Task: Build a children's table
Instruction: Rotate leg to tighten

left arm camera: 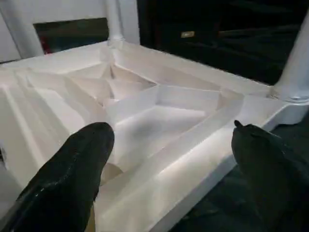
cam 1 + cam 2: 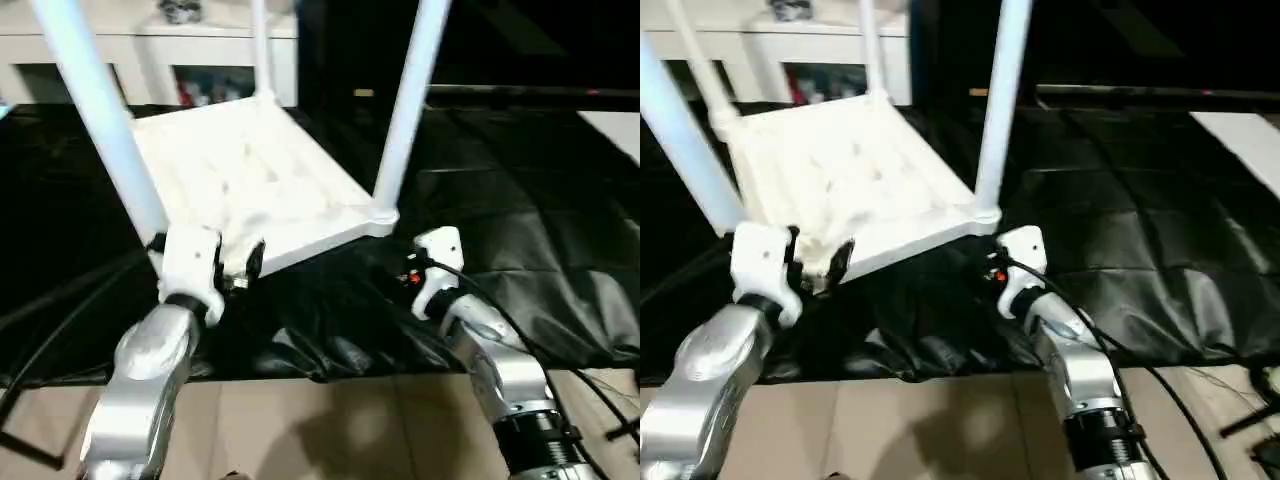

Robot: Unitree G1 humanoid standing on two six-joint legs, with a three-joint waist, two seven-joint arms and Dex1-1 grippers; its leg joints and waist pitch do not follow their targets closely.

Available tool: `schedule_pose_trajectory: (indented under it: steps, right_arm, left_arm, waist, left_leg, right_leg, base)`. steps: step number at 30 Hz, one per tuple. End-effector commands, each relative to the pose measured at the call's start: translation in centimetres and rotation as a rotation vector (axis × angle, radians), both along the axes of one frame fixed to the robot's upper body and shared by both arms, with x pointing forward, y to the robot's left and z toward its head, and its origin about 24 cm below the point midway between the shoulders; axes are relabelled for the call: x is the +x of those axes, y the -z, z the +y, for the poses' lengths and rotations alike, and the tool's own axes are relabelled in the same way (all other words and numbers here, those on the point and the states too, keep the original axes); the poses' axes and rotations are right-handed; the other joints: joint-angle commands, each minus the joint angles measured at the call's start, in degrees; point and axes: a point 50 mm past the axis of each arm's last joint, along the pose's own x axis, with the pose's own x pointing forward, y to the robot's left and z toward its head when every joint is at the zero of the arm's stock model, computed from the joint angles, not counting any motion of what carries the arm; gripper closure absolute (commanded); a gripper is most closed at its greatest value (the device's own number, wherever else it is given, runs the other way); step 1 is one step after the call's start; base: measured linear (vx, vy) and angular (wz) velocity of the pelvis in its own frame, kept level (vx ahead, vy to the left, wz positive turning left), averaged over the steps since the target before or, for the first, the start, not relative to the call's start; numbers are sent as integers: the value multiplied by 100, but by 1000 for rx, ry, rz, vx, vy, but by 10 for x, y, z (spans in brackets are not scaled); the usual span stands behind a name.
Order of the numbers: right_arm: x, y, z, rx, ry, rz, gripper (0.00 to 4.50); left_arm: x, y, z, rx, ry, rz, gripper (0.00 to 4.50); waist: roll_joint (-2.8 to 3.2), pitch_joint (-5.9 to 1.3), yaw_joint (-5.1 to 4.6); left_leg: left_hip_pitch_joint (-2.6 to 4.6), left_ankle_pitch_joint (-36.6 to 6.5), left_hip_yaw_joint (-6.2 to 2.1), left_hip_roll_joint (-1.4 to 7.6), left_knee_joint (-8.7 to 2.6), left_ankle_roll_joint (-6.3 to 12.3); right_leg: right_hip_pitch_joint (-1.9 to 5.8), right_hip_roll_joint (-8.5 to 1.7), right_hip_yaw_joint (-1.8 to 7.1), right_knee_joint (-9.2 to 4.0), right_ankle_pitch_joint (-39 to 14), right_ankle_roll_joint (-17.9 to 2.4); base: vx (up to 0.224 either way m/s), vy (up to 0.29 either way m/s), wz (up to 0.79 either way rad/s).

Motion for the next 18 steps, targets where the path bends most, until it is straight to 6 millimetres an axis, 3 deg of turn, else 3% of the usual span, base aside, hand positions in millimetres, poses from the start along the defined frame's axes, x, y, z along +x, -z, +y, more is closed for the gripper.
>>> schedule_pose_trajectory:
  steps: [1,3,9,13,16,17,18]
  right_arm:
    - [5,-2,2,0,14,5,125]
    - [4,-2,5,-6,4,6,125]
    - [1,-4,10,3,-10,13,125]
    - [-3,-1,9,-14,-26,22,125]
    - [-5,-1,8,-15,-36,22,125]
    - [-5,-2,7,-19,-39,22,125]
    - [-5,-2,7,-20,-40,22,125]
  left_arm:
    - [0,10,6,97,-107,63,5]
    - [0,12,6,148,-146,76,5]
    - [2,14,-5,33,-91,118,5]
    - [-8,20,-26,-224,180,253,5]
    - [-9,28,-27,-99,134,269,5]
    - [-8,31,-26,-67,108,272,5]
    - [-8,31,-26,-62,100,272,5]
  waist:
    - [-83,-344,-12]
    - [-46,-349,-18]
    - [-116,-376,-33]
    - [-90,-375,-4]
    - [-129,-370,-3]
    - [-135,-363,-4]
    - [-178,-357,-6]
  left_leg:
    - [17,-1554,14,15,-409,22]
    - [20,-1473,12,22,-405,31]
    - [21,-1266,24,19,-386,35]
    - [48,-1244,43,8,-378,-33]
    - [32,-1229,43,27,-385,34]
    - [23,-1277,42,26,-393,70]
    - [23,-1306,44,25,-393,72]
  right_leg:
    - [205,-255,219,-505,-1850,-519]
    - [199,-254,223,-494,-1694,-530]
    - [221,-243,226,-445,-1131,-736]
    - [207,-254,240,-419,-1090,-804]
    - [236,-224,238,-418,-846,-782]
    - [243,-233,238,-437,-968,-725]
    - [246,-244,236,-450,-1087,-688]
  base:
    - [0,0,0]
    - [0,0,0]
    - [0,0,0]
    - [0,0,0]
    - [0,0,0]
    - [0,0,0]
    - [0,0,0]
